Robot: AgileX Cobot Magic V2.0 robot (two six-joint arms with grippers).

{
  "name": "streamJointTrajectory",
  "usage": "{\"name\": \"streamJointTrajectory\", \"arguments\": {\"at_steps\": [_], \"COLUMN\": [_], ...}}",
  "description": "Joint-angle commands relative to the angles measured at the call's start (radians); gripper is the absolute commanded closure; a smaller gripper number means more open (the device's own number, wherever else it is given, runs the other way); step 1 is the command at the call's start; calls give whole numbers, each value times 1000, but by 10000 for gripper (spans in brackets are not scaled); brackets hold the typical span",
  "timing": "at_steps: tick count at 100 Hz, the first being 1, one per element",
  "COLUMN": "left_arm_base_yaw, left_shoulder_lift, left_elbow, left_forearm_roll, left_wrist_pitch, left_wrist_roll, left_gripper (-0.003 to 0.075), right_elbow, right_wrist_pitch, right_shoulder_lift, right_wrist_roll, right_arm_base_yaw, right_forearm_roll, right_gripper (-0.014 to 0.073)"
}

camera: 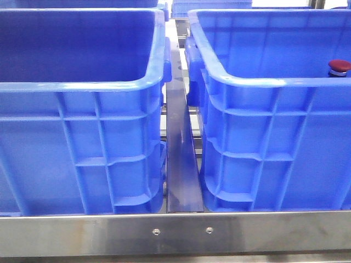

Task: Pick red and yellow buttons and place in box

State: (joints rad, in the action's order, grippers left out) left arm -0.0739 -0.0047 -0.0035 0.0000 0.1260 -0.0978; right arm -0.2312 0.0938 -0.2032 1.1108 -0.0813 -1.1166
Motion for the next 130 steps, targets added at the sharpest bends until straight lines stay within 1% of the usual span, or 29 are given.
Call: {"name": "streamJointTrajectory", "arguments": {"at_steps": [1,96,104,108,110,114,115,118,119,121,122,123,124,125,128,129,130], "left_arm_base_yaw": [-2,-2,-2,-2,-2,-2,-2,-2,-2,-2,-2,-2,-2,-2,-2,-2,-2], "left_shoulder_lift": [-34,-34,-34,-34,-34,-34,-34,-34,-34,-34,-34,-34,-34,-34,-34,-34,-34], "left_elbow": [49,49,49,49,49,49,49,49,49,49,49,49,49,49,49,49,49], "left_forearm_roll": [-17,-23,-23,-23,-23,-23,-23,-23,-23,-23,-23,-23,-23,-23,-23,-23,-23], "left_wrist_pitch": [-89,-87,-87,-87,-87,-87,-87,-87,-87,-87,-87,-87,-87,-87,-87,-87,-87], "left_wrist_roll": [3,3,3,3,3,3,3,3,3,3,3,3,3,3,3,3,3], "left_gripper": [739,739,739,739,739,739,739,739,739,739,739,739,739,739,739,739,739], "right_elbow": [-29,-29,-29,-29,-29,-29,-29,-29,-27,-26,-24,-22,-21,-18,-12,-5,-5], "right_wrist_pitch": [-23,-7,-31,-48,-55,-68,-74,-85,-88,-94,-102,-109,-109,-121,-133,-142,-146], "right_shoulder_lift": [-10,-10,-10,-10,-10,-9,-9,-9,-9,-9,-9,-9,-9,-9,-9,-9,-9], "right_wrist_roll": [6,6,5,-7,-28,-112,-150,-240,-265,-348,-378,-470,-470,-534,-659,-721,-751], "right_arm_base_yaw": [1,1,1,0,0,0,0,0,0,0,0,0,0,0,3,5,6], "right_forearm_roll": [-11,-11,-10,10,31,92,148,220,275,334,394,456,486,547,638,723,723], "right_gripper": [652,652,652,652,652,652,652,652,652,652,652,652,652,652,652,652,652]}}
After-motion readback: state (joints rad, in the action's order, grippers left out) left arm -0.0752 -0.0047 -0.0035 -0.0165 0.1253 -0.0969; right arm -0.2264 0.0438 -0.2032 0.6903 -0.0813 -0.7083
